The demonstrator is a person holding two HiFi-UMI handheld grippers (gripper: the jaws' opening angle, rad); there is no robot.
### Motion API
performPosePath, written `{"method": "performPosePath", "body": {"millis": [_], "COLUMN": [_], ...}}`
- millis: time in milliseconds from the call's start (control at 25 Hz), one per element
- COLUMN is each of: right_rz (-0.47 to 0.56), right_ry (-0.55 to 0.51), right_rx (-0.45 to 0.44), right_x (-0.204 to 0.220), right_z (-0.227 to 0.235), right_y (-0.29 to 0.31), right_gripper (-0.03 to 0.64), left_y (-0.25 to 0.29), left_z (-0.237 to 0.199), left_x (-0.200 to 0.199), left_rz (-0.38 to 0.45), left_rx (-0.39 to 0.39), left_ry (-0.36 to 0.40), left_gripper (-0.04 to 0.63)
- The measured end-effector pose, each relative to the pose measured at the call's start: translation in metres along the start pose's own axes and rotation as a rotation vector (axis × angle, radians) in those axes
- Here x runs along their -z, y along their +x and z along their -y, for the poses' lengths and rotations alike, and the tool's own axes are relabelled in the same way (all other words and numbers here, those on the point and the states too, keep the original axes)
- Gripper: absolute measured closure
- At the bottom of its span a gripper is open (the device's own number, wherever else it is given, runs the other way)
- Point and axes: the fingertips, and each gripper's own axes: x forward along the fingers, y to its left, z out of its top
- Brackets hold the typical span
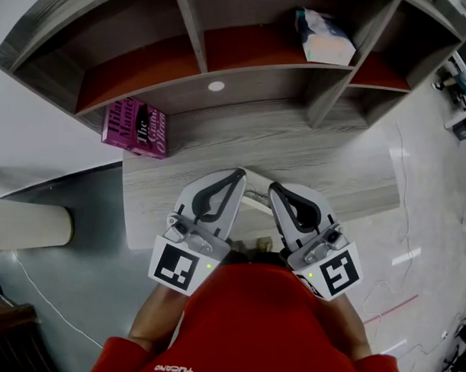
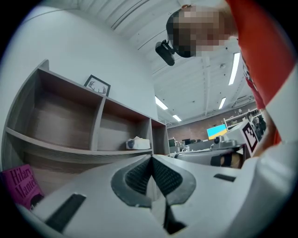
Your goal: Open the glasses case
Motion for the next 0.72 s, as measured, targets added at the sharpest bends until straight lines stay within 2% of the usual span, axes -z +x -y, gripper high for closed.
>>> {"method": "performPosePath", "body": {"millis": [720], "right_rz": [-0.014], "right_ry": [-0.009], "right_rx": [0.02], "right_x": [0.0048], "right_z": [0.0025], "right_y": [-0.0062], "right_gripper": [0.614], "left_y": [-0.0047], "left_z": [0.0013], "left_x": [0.0075], "left_rz": [-0.016], "left_rx": [-0.014], "left_ry": [-0.008], "left_gripper": [0.588]}}
